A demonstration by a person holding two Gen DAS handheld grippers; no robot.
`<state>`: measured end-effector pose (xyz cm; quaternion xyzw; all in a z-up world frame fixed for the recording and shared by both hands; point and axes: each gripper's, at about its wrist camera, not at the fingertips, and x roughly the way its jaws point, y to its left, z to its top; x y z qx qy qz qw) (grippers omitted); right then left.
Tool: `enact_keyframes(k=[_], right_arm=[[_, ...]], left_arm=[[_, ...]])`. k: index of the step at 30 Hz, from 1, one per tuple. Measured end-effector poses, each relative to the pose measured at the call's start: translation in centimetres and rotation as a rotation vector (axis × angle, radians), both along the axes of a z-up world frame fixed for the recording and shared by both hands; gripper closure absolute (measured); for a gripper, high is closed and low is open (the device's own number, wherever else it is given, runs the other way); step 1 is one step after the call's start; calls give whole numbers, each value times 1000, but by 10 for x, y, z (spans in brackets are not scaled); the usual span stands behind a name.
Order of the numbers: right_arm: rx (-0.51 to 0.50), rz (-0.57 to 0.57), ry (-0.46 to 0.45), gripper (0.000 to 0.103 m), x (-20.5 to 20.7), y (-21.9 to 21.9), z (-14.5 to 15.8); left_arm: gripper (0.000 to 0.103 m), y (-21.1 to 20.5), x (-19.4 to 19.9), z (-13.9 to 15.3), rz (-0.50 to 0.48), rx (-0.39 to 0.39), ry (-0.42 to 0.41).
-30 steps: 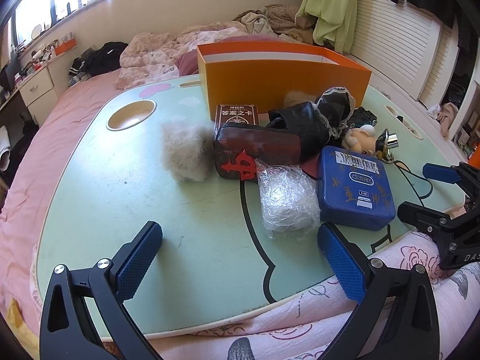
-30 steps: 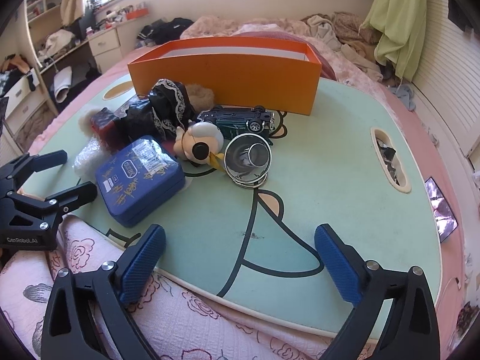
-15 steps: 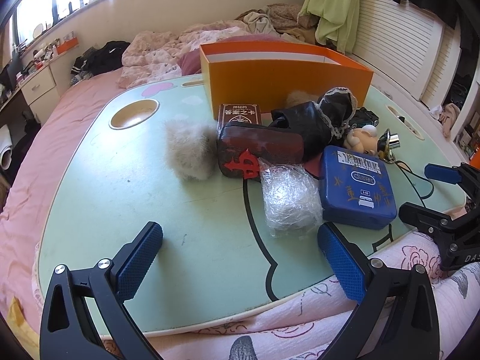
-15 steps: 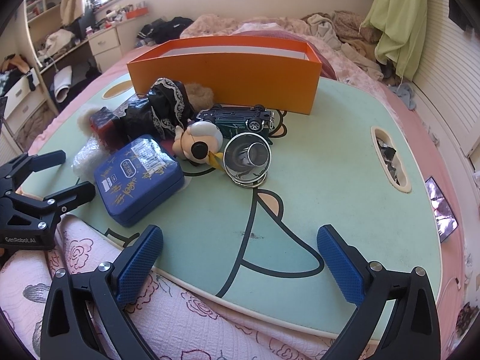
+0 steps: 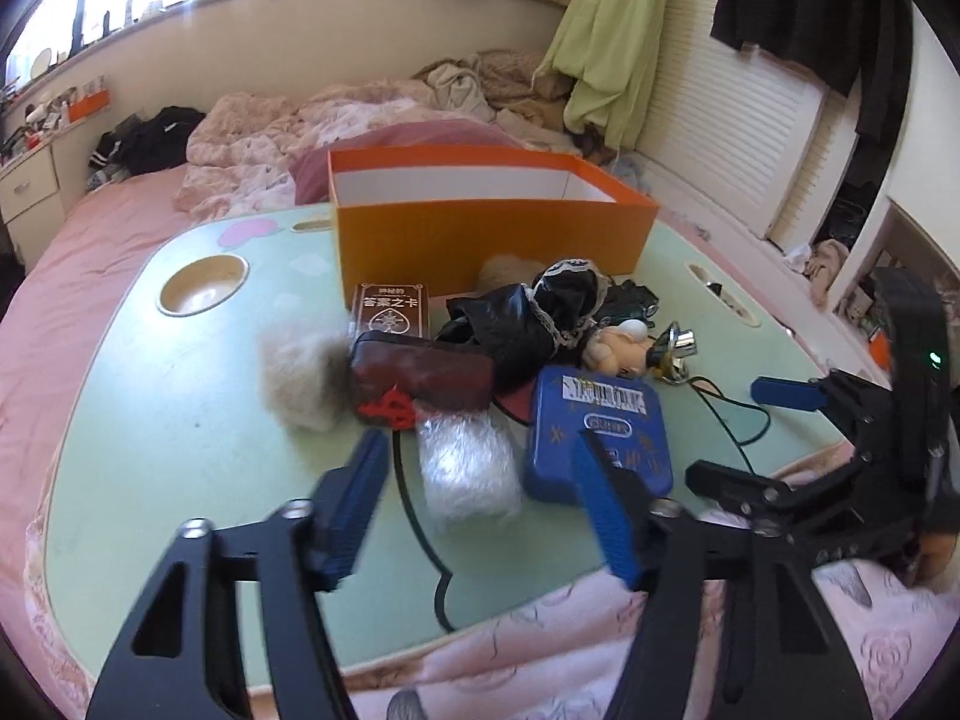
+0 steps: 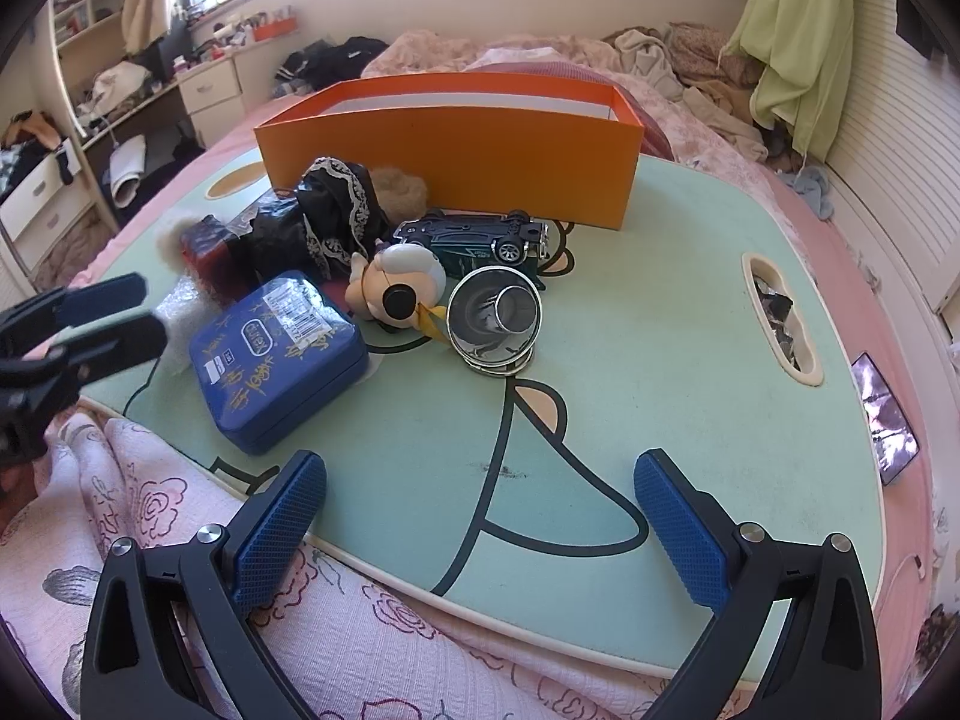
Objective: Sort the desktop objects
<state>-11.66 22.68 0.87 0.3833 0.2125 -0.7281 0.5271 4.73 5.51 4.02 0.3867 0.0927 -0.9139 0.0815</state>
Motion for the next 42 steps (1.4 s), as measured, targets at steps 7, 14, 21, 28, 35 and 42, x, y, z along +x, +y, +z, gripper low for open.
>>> enact_keyframes(k=[7,14,21,28,35,42], right_arm=[[-114,-60,-93,18,-15,15,7],[-231,-122,-93,26,-23,5,35],[-210,-134,-180,47,-44,-24,27],[-197,-118,-268,67,-50,-26,8],[-424,-142,-226,67,-40,21,36],[-452,-139,-206,67,-57,-14,73]], left_arm=[[70,-5,7,-10,22,52,42],[70,-25,17,-20,49,149,61],[69,-13,8,-21,43,65,6],[69,-15,10,-22,40,74,15],[70,-17,26,-1,75,63,114],[70,-11,-13,56,23,-16,172]])
